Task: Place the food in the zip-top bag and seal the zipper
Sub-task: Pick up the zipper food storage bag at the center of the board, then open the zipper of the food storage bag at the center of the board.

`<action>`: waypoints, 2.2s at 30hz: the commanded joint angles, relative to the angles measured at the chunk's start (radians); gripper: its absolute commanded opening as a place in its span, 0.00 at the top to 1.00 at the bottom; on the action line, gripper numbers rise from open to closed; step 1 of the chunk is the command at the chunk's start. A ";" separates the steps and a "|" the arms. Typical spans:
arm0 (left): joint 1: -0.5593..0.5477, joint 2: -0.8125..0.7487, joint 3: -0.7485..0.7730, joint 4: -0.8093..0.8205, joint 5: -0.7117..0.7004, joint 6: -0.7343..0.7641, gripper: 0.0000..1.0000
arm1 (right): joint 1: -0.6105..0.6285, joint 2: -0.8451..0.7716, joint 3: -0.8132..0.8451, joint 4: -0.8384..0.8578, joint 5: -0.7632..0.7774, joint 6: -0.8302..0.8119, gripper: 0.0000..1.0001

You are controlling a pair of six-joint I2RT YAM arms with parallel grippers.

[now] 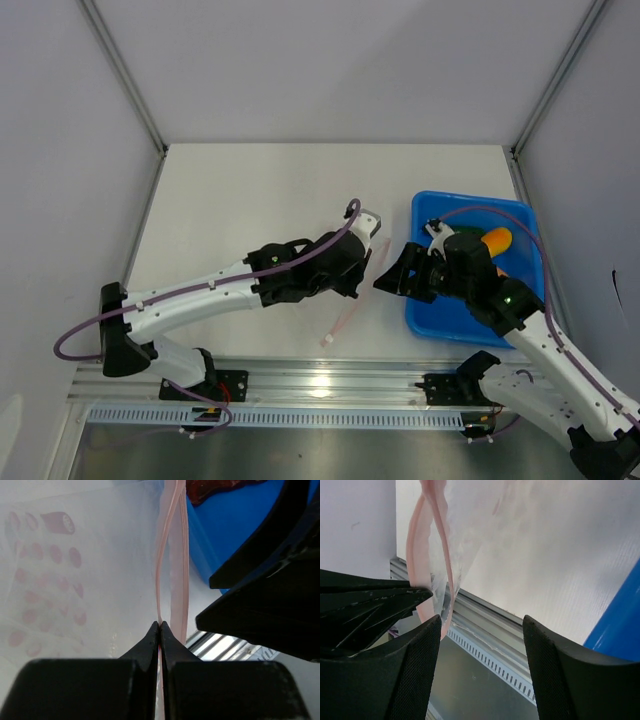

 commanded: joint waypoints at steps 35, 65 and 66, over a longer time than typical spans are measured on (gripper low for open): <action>0.009 -0.094 -0.057 0.000 0.032 0.039 0.68 | 0.114 0.076 0.048 0.136 0.131 0.193 1.00; 0.024 -0.247 0.051 -0.125 -0.116 0.012 1.00 | 0.110 0.238 0.095 0.001 0.251 -0.078 1.00; 0.024 -0.265 0.014 -0.100 -0.097 0.006 1.00 | 0.110 0.255 0.103 0.008 0.246 -0.090 1.00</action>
